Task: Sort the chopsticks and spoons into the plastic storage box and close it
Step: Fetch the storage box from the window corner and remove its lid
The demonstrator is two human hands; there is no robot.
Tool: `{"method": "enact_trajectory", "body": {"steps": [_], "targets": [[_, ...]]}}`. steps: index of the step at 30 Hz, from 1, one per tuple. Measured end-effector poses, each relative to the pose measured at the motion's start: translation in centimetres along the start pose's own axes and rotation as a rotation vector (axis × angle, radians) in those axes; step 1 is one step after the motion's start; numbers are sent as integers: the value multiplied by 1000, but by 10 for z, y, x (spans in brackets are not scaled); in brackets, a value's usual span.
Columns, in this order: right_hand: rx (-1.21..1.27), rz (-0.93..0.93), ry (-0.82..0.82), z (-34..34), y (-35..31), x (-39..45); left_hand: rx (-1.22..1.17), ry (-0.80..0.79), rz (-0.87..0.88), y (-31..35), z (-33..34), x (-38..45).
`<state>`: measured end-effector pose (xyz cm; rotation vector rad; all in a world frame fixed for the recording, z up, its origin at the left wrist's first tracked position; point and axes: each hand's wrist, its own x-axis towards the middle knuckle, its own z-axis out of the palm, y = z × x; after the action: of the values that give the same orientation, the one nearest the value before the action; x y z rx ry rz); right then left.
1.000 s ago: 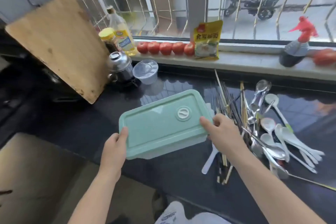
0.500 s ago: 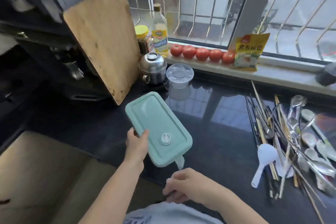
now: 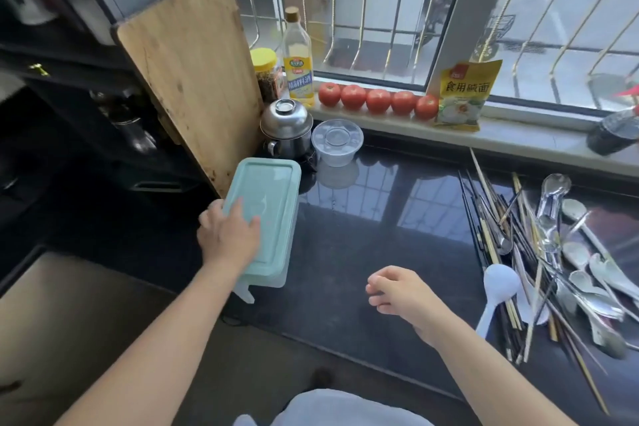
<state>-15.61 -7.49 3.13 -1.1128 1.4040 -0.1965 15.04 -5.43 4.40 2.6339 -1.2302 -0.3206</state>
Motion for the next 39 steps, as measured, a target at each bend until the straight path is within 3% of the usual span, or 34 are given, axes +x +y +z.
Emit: {"method": "enact_trajectory", "body": {"steps": [3, 6, 10, 13, 18, 25, 32, 39], "targets": [[-395, -87, -34, -9, 23, 14, 199, -53, 136, 13, 30, -53], [-873, -114, -104, -23, 64, 27, 296, -57, 116, 15, 47, -80], [-1152, -152, -155, -38, 108, 23, 312, -55, 35, 29, 45, -87], [-1182, -193, -176, -46, 114, 20, 339, -130, 28, 42, 36, -93], [-1152, -180, -240, -51, 114, 39, 320, -115, 86, 42, 21, -100], [-1156, -52, -291, -41, 110, 54, 501, -156, 145, 44, 17, -101], [-1156, 67, -266, -29, 111, 62, 528, -186, 48, 59, 17, -83], [-1178, 236, -138, 19, 73, 71, 438, -136, 442, 22, 9, -53]]}}
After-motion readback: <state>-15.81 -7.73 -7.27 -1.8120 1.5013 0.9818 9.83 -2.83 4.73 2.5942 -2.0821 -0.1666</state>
